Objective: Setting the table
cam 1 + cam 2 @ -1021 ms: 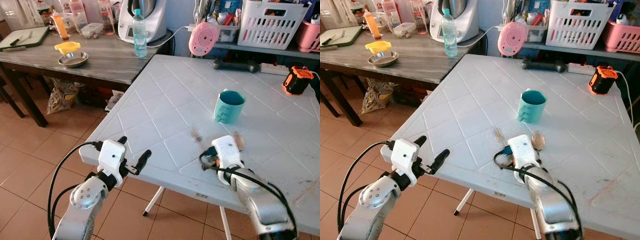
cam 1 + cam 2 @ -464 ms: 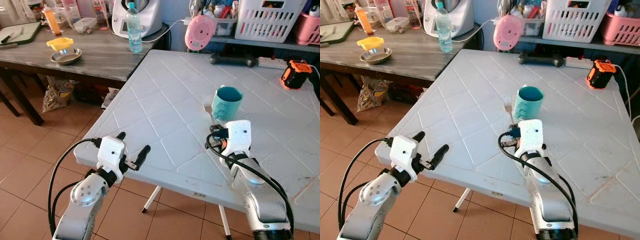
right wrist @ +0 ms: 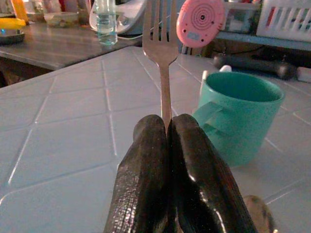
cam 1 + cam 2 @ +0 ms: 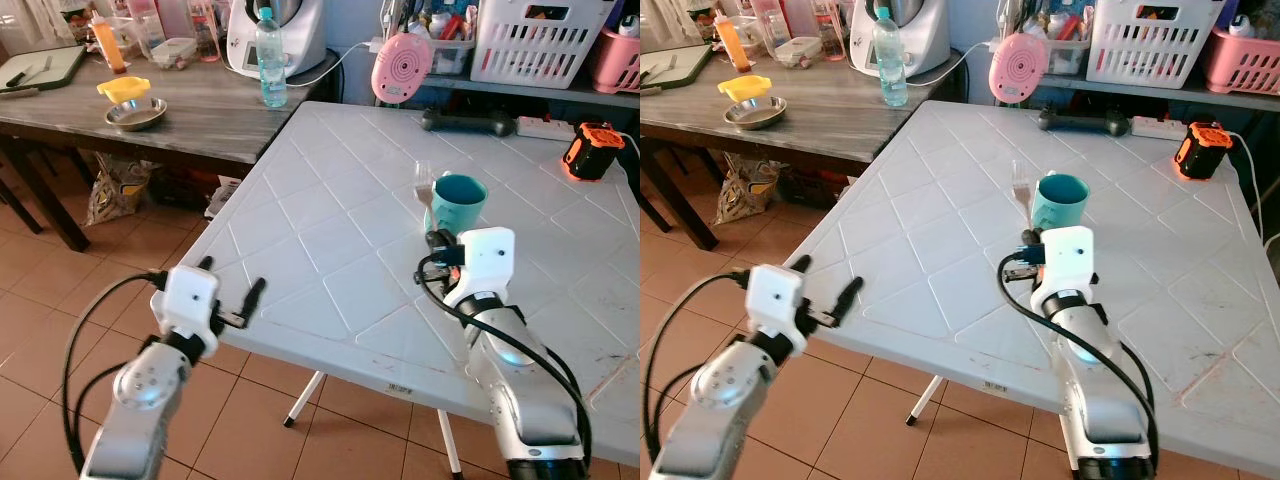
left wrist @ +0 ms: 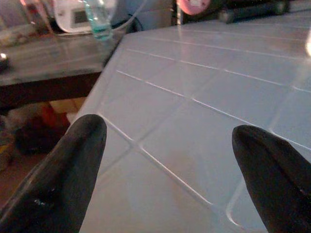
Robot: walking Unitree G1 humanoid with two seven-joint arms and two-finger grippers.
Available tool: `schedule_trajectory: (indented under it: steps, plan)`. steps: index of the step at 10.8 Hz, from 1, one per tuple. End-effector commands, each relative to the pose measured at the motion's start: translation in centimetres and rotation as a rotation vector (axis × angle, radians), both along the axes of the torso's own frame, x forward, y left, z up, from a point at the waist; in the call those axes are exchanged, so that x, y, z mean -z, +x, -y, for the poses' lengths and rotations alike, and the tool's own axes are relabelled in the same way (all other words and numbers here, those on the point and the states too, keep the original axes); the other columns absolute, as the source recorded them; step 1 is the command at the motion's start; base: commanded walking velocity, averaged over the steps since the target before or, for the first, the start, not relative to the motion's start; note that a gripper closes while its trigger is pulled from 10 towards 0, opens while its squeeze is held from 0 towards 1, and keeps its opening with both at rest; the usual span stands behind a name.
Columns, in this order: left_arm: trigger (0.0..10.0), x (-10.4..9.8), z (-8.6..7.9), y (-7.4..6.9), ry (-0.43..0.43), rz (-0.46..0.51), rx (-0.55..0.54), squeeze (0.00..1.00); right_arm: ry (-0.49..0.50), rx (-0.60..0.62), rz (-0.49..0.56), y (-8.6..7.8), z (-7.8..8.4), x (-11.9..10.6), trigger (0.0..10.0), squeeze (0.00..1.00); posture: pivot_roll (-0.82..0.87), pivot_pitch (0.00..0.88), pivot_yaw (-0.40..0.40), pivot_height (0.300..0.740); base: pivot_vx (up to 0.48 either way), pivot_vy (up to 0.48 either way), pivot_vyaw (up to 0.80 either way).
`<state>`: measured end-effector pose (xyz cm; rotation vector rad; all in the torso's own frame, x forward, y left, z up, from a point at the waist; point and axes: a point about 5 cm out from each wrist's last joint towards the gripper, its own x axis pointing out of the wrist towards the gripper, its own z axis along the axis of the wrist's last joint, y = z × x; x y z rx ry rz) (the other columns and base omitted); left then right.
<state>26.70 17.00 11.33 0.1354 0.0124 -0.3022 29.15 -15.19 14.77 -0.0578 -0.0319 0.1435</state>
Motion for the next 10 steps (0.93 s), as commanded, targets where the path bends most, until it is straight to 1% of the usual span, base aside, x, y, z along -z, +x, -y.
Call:
schedule_trajectory:
  steps: [1, 3, 7, 10]
  plan:
    - [10.0, -0.1, -0.1, 0.3, 0.006, -0.005, -0.014, 0.00, 0.000, -0.001, 0.022, -0.3, -0.3, -0.4, 10.0, 0.00, 0.03, 0.005, 0.047, 0.740, 0.000, 0.000, -0.45]
    - [10.0, 0.2, 0.5, 0.0, -0.003, -0.018, -0.001, 0.00, -0.001, 0.000, 0.020, -0.3, -0.3, -0.5, 10.0, 0.00, 0.02, 0.005, 0.048, 0.740, 0.000, 0.000, -0.51]
    - [10.0, 0.2, 0.5, 0.4, -0.003, -0.014, -0.007, 0.00, -0.003, -0.004, 0.011, -0.3, -0.2, -0.4, 10.0, 0.00, 0.02, 0.009, 0.041, 0.740, 0.000, 0.000, -0.69]
    - [10.0, 0.5, 0.9, 0.1, -0.008, -0.024, 0.003, 0.00, -0.004, -0.009, 0.010, -0.5, -0.2, -0.3, 10.0, 0.00, 0.02, 0.013, 0.042, 0.740, 0.000, 0.260, -0.49]
